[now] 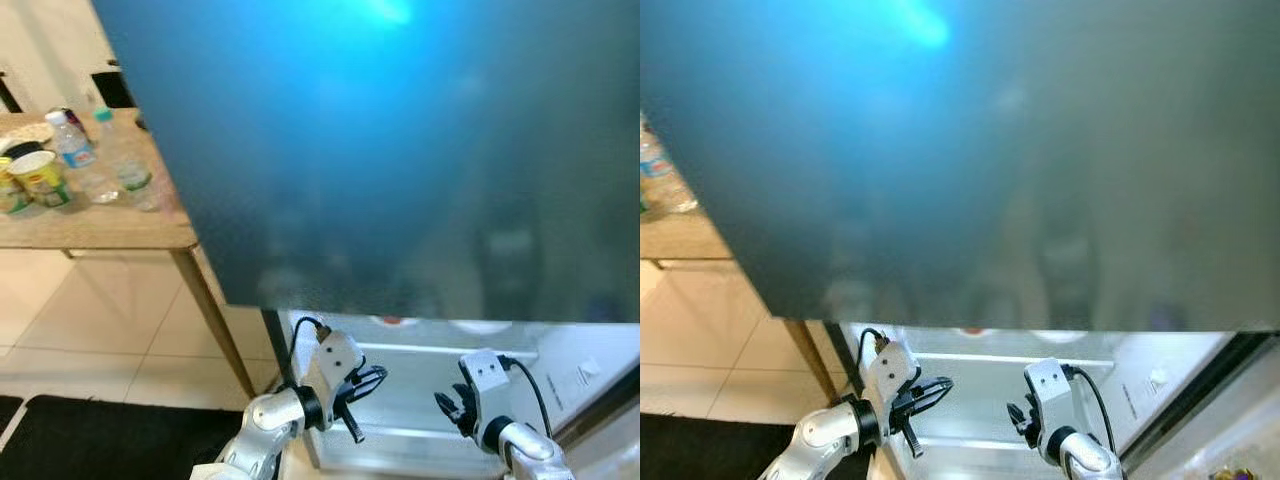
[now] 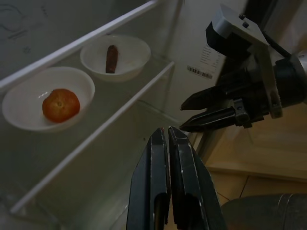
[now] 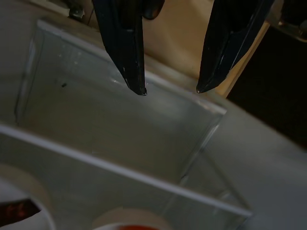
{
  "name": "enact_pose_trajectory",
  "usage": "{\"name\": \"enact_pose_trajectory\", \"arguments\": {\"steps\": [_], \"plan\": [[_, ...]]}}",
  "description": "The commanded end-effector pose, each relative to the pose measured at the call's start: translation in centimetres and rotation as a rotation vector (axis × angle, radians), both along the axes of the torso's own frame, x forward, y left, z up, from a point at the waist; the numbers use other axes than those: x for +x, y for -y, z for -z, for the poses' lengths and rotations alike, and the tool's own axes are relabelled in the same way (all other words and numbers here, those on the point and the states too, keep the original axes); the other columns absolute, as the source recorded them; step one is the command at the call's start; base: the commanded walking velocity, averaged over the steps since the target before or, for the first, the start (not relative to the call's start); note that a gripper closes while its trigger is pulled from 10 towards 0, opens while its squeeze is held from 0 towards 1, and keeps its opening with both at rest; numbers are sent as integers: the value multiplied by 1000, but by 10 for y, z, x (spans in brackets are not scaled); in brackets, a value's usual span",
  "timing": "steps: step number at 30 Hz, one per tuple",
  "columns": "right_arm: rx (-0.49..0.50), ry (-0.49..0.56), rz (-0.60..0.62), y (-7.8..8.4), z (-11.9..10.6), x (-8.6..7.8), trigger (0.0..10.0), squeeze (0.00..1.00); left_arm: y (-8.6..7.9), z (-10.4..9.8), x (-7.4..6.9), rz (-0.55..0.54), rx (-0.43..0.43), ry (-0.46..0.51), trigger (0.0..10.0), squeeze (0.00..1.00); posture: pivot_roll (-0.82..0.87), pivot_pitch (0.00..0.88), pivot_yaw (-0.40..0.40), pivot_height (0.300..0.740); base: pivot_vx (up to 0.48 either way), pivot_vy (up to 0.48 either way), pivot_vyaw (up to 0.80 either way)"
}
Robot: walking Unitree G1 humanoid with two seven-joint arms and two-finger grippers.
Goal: Restocking fridge
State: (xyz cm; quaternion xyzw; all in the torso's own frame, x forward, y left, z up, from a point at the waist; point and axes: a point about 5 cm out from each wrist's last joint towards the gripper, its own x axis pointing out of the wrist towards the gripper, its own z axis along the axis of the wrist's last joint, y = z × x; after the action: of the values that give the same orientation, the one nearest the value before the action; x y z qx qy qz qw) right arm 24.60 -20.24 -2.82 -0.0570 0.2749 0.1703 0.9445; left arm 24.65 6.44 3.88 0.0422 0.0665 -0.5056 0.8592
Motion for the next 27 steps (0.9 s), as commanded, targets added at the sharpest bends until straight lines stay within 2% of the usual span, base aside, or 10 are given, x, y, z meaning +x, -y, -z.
{"name": "enact_pose_trajectory", "arguments": {"steps": [1,6,12,23,27], "plan": [[3,-14,3,-3,4,-4,10000,0,-2,5,-2,-2,25,-22,10000,0,-65,8,36,740,-368,0,0],[-29,-46,-20,-2,10,-11,10000,0,-3,6,-1,-8,24,-34,10000,0,-68,12,37,740,-356,0,0],[-49,-77,-29,-1,15,-18,10000,0,-9,8,2,-46,20,-51,10000,0,-68,14,35,740,0,0,0],[-102,-151,-39,4,27,-35,10000,0,-41,25,6,-182,24,-154,10000,0,-67,17,34,740,0,0,0],[-138,-212,-22,8,36,-49,10000,0,-64,51,-4,-289,73,-284,10000,0,-67,16,38,740,0,0,0]]}}
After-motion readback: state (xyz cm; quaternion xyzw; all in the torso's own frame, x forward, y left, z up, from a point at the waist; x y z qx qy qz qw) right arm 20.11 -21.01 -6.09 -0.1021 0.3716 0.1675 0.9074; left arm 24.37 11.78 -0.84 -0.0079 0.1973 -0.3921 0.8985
